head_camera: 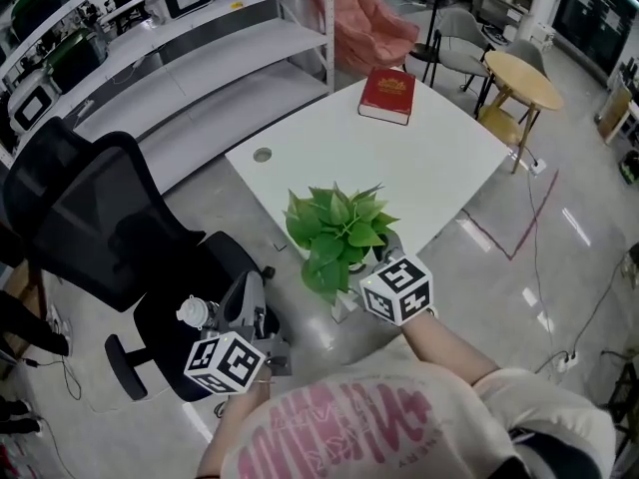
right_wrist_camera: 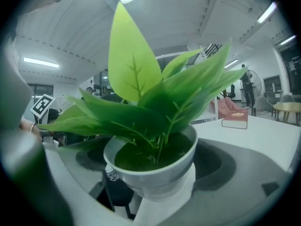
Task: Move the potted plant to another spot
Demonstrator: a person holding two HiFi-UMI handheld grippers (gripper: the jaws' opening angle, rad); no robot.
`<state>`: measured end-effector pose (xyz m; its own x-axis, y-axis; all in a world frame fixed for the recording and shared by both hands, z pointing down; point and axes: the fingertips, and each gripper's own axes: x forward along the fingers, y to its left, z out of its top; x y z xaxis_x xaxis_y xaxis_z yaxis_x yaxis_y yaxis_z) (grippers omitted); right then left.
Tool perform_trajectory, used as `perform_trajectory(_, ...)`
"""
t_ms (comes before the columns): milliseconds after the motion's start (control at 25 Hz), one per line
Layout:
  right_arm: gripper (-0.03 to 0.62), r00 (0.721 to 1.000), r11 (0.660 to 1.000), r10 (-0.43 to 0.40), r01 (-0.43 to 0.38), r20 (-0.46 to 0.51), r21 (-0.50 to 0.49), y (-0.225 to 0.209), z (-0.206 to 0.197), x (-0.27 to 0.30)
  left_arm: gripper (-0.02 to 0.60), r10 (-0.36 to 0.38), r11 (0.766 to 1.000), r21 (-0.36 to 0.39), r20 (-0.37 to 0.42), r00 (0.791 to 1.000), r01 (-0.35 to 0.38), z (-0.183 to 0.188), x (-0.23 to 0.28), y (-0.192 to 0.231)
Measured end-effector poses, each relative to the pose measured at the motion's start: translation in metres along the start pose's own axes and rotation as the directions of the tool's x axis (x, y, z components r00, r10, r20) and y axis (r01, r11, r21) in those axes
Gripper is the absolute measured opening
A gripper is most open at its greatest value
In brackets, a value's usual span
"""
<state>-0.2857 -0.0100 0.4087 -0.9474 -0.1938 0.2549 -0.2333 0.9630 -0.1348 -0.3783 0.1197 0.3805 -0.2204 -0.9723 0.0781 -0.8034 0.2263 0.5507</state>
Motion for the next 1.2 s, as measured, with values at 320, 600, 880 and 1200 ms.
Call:
perform_trajectory(320, 0.548, 0.994, 0.993, -0.099, 0.102, -0.054, 0.054, -0.014, -0.029, -0.015, 0.003, -0.055, 0.998, -0.018, -0.052, 0.997, 0.054, -0.018, 0.004, -0.002)
perform_trajectory(600, 0.548, 0.987, 0.986, -0.132, 0.141, -0.091, 0.089, -0.019, -0.042, -0.020, 0.003, -0.098, 0.995, -0.027, -0.082, 0.992, 0.096, -0.032, 0.003, -0.009)
perform_trajectory(880, 0.548, 0.982, 0.982, -0.148, 0.159, -0.115, 0.097, -0.026, -0.071, -0.045, 0.003, -0.090, 0.996, -0.033, -0.088, 0.992, 0.087, -0.059, -0.014, -0.021)
perform_trajectory(1200, 0.548, 0.979, 0.979, -0.145, 0.163, -0.146, 0.121, -0.031, -0.082, -0.040, 0.003, -0.072, 0.997, -0.038, -0.110, 0.991, 0.068, -0.063, -0.016, -0.019)
